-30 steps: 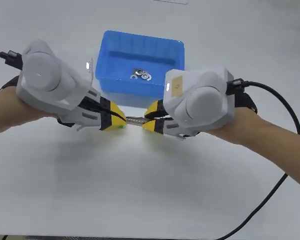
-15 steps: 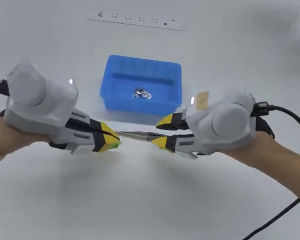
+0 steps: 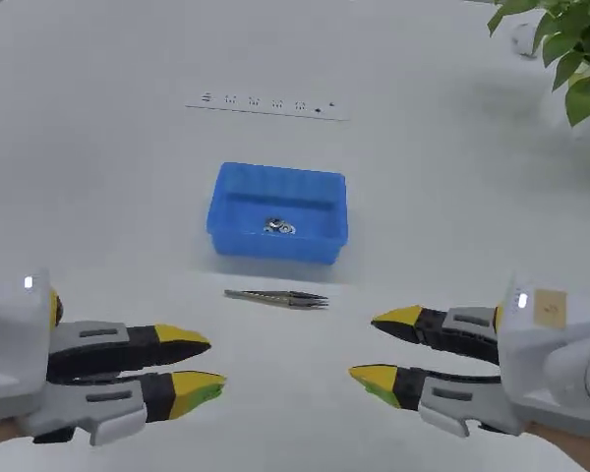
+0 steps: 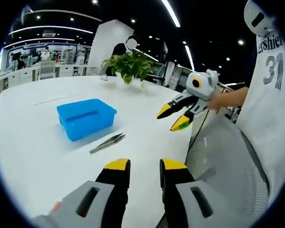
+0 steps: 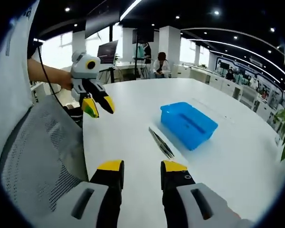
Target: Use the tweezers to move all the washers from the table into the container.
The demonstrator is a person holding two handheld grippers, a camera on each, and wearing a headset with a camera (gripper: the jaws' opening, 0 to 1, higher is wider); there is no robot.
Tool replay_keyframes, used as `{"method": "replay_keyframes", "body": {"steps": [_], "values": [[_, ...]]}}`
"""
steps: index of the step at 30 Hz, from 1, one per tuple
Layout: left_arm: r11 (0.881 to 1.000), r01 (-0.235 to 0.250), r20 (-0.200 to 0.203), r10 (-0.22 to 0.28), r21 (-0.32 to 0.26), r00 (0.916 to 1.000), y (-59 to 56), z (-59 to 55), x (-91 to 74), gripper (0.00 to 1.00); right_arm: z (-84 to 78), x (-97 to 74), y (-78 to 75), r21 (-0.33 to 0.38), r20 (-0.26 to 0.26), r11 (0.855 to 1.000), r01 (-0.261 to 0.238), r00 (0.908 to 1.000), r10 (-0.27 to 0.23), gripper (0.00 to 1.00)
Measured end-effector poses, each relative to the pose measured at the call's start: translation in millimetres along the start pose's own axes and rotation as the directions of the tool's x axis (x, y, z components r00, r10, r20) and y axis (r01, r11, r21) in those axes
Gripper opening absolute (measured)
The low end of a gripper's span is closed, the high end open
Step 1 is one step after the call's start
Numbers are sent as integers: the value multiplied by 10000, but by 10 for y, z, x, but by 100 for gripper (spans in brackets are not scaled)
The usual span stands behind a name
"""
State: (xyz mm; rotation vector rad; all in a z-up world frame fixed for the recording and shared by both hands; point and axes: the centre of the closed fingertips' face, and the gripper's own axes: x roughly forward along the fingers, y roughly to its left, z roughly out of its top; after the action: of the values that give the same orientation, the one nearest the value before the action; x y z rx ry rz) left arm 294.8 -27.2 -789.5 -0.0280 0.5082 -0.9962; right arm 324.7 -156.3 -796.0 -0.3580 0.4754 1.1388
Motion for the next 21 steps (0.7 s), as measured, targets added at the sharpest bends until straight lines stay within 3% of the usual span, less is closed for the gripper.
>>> {"method": "replay_keyframes", "body": {"steps": [2, 5, 12, 18, 21], "values": [[9987, -510, -30, 510, -9, 9987, 6, -1, -108, 36, 63, -99, 0, 392, 464, 9984, 403, 9980, -421, 35], [9961, -845, -36, 844, -244, 9964, -48, 33, -218, 46, 133, -241, 4, 1279, 1075, 9886, 792, 9898, -932, 43], [9940, -1058, -140, 1062, 291, 9942, -129, 102, -228, 73, 11, -336, 102, 1076, 795, 9897, 949, 9914, -1037, 65], [9876, -888, -321, 937, 1293, 9951, -217, 158, -158, 88, 83, -347, 160, 941, 1023, 9913, 920, 9896, -1016, 78], [9844, -471, -504, 564, 1698, 9971, -315, 174, -117, 90, 207, -364, 158, 874, 1422, 9911, 1009, 9834, -1127, 84]]}}
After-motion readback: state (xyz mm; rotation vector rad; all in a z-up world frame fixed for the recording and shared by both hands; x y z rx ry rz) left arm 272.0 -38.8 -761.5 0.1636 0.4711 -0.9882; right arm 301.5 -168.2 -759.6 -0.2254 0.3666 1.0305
